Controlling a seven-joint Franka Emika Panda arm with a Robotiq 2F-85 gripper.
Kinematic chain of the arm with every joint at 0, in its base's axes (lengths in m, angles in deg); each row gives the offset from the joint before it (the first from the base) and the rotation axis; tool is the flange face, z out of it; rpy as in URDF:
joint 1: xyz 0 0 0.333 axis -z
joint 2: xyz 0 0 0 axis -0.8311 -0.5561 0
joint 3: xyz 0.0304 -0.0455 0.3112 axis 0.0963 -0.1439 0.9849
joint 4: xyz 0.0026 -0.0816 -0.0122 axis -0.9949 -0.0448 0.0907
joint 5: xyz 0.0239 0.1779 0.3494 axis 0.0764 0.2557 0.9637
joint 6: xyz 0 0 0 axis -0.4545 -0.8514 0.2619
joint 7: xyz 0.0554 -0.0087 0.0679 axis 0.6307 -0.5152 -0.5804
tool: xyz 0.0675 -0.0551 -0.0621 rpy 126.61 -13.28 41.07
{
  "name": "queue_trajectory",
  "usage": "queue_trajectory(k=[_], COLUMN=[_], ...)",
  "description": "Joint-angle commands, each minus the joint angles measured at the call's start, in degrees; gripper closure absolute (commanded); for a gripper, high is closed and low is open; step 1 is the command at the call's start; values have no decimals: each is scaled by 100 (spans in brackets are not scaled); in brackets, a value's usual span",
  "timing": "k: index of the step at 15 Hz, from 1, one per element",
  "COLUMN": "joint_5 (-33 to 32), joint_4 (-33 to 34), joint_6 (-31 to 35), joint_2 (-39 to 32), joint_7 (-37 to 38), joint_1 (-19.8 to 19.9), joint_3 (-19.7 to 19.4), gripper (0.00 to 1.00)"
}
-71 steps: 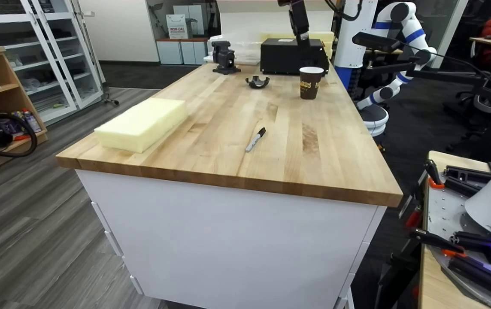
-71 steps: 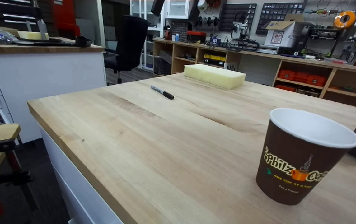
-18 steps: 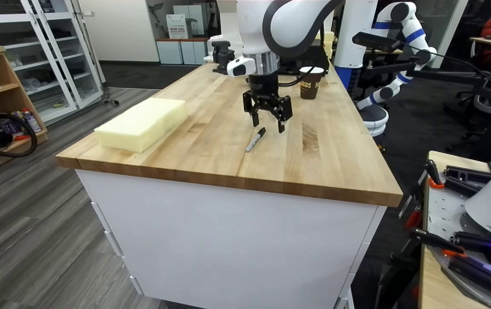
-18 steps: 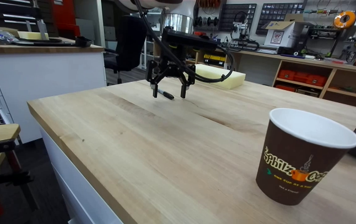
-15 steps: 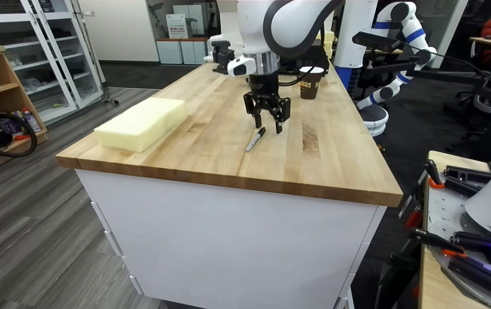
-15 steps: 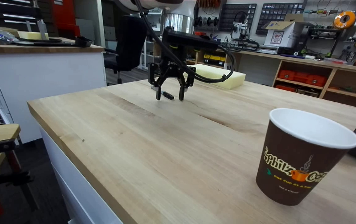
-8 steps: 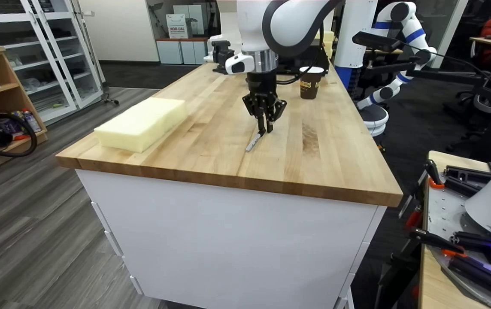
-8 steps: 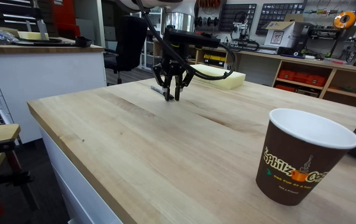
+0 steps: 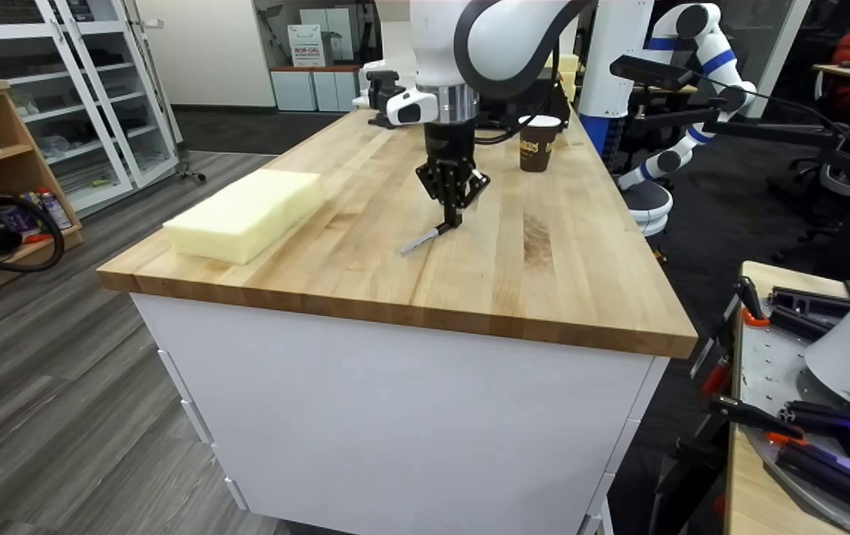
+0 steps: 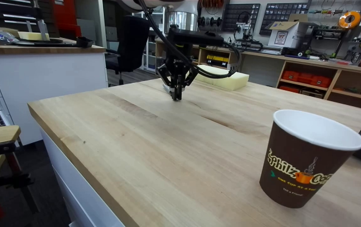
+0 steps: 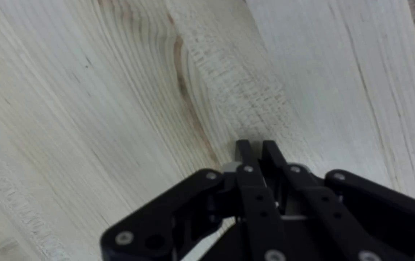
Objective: Put the black pen in the black cup
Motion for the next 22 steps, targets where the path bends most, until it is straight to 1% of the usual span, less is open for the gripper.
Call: queue_trajectory(k=[1,6,14,18,22], joint_5=[168,475,510,534,618], joint_4=[-33,-79,35,89,114], joint_6=[4,-495,-2304,-3048,-3512], joint_2=[84,363,1139,1456,1588], joint_7=[-165,-94,661,1092,1250], joint_1=[90,69,-97,-10,129], joint_3=[127,200,134,-10,-254], gripper=[92,92,92,92,92])
